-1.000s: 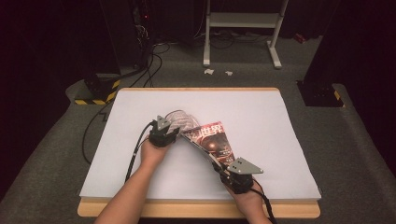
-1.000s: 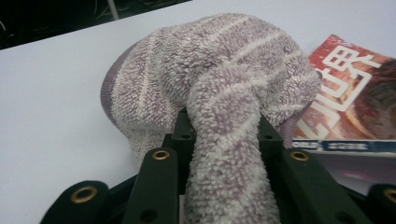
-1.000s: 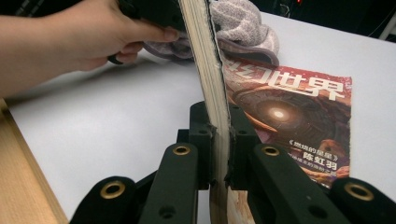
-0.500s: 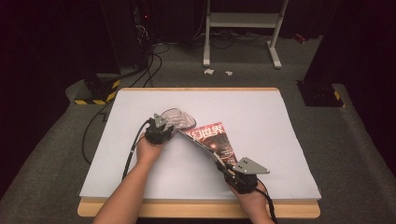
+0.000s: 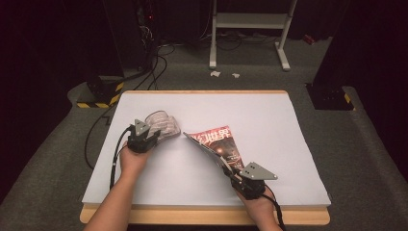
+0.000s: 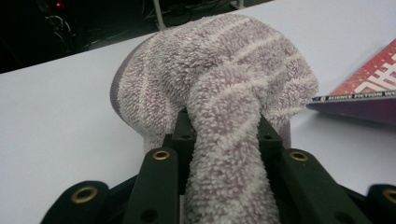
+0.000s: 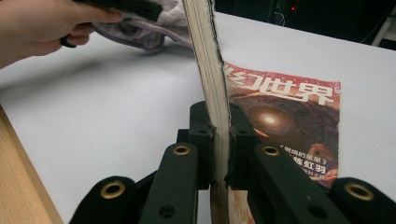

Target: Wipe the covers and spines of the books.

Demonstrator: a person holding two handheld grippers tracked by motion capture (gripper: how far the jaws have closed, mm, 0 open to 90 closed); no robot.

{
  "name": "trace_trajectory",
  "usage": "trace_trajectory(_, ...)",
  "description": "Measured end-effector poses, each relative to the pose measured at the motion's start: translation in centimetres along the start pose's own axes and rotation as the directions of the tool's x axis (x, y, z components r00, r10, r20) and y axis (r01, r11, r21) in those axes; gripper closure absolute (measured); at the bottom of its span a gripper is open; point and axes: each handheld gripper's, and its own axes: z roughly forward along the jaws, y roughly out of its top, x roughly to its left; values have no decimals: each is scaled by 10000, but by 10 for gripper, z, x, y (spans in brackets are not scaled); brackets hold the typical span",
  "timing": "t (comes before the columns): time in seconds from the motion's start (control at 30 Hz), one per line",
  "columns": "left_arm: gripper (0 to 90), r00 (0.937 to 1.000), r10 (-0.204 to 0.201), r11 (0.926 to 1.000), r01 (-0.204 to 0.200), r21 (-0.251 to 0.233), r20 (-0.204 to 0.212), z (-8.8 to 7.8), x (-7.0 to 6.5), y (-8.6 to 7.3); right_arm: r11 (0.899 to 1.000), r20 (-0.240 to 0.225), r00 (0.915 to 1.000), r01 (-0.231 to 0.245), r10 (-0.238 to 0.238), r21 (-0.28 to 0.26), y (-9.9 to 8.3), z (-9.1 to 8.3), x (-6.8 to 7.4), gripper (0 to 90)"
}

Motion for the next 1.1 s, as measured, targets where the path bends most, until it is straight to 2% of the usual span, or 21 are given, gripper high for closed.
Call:
trace_trajectory(0.13, 692, 9999, -21, 10000, 22, 69, -101, -8, 4, -6, 10000, 20, 10000, 1, -1, 1, 0, 1, 0, 842)
trace_trajectory(0.23, 690, 9998, -137, 9995, 141, 278, -134, -14, 7, -17, 10000, 18, 10000, -1, 1, -1, 0, 2, 0, 842)
trace_trajectory(0.4, 683, 9987, -509, 9970, 513, 579, -93, -12, 11, -33, 10000, 27, 10000, 6, -6, -8, -1, 2, 0, 842)
trace_trajectory(0.57, 674, 9980, -635, 9948, 634, 796, -12, -8, 13, -45, 10000, 22, 10000, 6, -6, -4, -1, 2, 0, 841)
trace_trajectory(0.9, 643, 9952, -967, 9925, 951, 769, 170, -6, 14, -51, 9999, 49, 9999, 103, -103, 47, -2, 4, 2, 841)
trace_trajectory(1.03, 590, 9915, -1240, 9901, 1209, 707, 400, -7, 16, -51, 9999, 56, 9999, 123, -123, 55, -2, 4, 2, 841)
trace_trajectory(1.1, 536, 9913, -1237, 9903, 1204, 687, 453, -9, 16, -50, 9999, 52, 9999, 101, -101, 63, -2, 4, 2, 841)
